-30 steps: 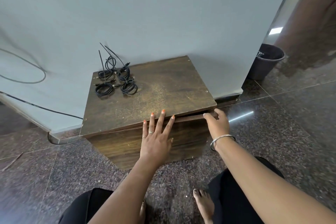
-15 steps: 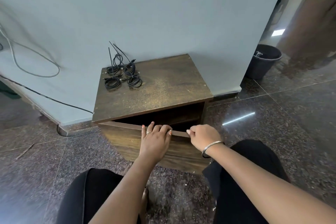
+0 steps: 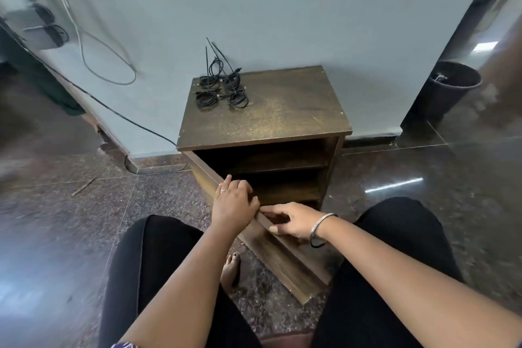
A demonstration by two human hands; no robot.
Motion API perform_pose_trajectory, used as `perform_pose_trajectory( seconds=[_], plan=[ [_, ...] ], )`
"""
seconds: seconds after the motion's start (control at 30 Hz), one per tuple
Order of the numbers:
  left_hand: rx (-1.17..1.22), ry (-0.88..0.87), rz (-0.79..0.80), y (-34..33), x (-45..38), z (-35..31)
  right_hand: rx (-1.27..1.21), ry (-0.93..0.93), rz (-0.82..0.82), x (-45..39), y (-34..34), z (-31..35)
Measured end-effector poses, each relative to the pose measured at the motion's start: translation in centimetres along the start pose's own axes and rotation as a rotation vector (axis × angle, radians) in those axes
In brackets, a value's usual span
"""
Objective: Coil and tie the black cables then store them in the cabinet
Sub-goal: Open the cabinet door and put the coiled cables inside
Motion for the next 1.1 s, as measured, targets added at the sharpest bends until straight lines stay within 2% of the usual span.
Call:
perform_pose_trajectory(
  seconds=[0.2,0.4,0.83,1.1],
  plan=[
    [0.072,0.077,0.068,0.4,0.9,1.5,-0.313,0.022,-0.032,-0.5,-2.7,1.2],
    [0.001,0.121,0.136,0.0,0.8,2.6,-0.533,0.012,-0.042,-1.1,-5.5,2.1],
    [0.009,0.087,0.072,0.3,0.9,2.9,-0.617,-0.042,0.031,-1.2,-4.8,0.9],
    [0.016,0.071,0.017,0.3,0.9,2.3,-0.707,-0.108,-0.107,-1.7,-3.6,0.3]
  ],
)
Point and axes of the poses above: each hand's wrist, its own x-axis away from the middle knuckle, its own y-axis out of the back of the hand, z = x × y, the point moved 3 cm from there along -x, towards the middle knuckle, and after that the axes turned 12 degrees about y, right-handed, at the moved point
